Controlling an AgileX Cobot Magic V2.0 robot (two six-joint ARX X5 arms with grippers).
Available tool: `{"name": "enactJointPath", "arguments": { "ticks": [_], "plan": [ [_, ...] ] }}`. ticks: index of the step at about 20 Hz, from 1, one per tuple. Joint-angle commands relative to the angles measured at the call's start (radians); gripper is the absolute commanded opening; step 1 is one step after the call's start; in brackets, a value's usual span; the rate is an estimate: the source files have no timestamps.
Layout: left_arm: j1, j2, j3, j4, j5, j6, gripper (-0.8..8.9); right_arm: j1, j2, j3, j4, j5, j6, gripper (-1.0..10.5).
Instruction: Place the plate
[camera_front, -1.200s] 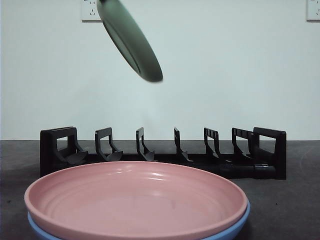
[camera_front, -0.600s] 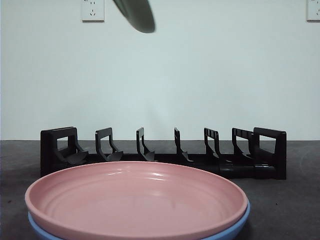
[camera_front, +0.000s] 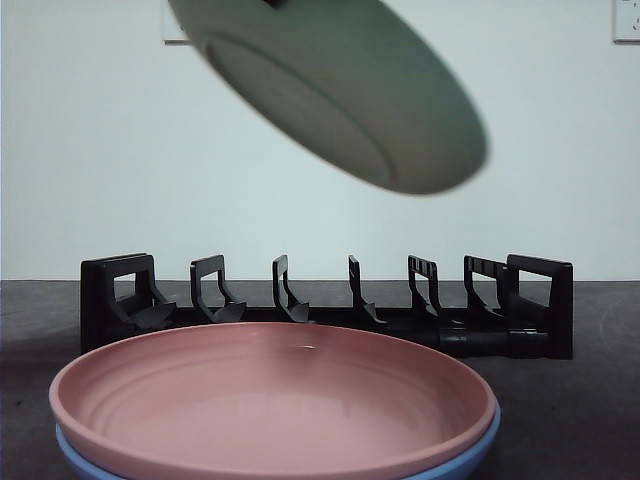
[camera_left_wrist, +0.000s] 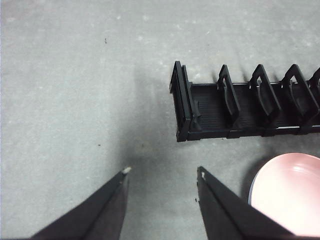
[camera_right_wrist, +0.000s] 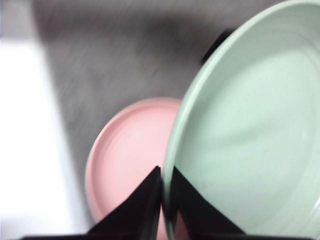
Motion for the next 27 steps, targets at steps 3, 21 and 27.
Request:
{"name": "enactJointPath", "arguments": {
  "ticks": [3, 21, 27],
  "plan": [
    [-0.002, 0.005, 0.017, -0.039, -0.005, -0.006, 2.15, 0.025, 0.03, 0.01, -0.095, -0.108, 0.001, 0.1],
    [-0.002, 0.006, 0.017, -0.066, -0.005, -0.027, 2.15, -0.038, 0.346, 0.013, 0.044, -0.247, 0.002, 0.1],
    [-0.002, 0.006, 0.017, -0.066, -0.005, -0.026, 2.15, -0.043, 0.346, 0.013, 0.051, -0.318, 0.053, 0.1]
  ]
}}
